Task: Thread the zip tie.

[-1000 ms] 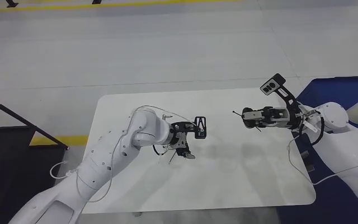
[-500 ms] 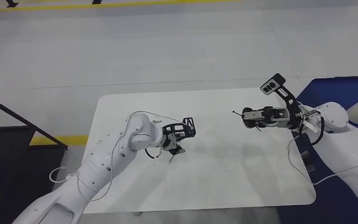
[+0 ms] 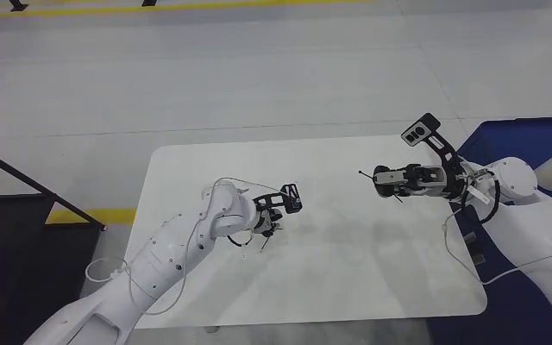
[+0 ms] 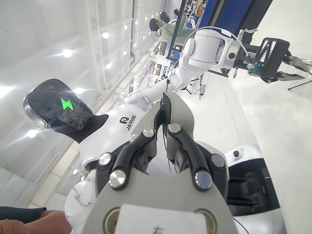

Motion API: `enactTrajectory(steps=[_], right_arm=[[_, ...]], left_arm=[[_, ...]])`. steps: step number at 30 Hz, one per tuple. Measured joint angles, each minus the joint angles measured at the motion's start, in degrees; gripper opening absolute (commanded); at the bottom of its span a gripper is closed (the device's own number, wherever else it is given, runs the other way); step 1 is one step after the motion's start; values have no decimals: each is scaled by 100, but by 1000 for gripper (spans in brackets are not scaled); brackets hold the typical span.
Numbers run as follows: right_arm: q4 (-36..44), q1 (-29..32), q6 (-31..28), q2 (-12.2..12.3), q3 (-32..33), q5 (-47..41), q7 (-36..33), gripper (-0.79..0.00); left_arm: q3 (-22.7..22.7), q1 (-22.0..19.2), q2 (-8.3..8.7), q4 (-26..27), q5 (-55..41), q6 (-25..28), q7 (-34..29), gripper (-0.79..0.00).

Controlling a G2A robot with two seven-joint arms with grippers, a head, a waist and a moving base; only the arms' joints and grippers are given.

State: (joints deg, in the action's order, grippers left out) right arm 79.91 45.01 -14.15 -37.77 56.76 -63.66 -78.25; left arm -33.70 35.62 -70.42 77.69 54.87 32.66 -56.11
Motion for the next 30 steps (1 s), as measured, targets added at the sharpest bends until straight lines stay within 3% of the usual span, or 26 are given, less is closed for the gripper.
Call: enactTrajectory(steps=[6, 30], right_arm=[[0, 0, 0, 0, 0, 0, 0, -785], [0, 0, 0, 0, 0, 0, 0, -785]], left_arm=[[75, 12, -65, -57, 202, -222, 40, -646], [17, 127, -241, -571, 428, -680, 260, -665]])
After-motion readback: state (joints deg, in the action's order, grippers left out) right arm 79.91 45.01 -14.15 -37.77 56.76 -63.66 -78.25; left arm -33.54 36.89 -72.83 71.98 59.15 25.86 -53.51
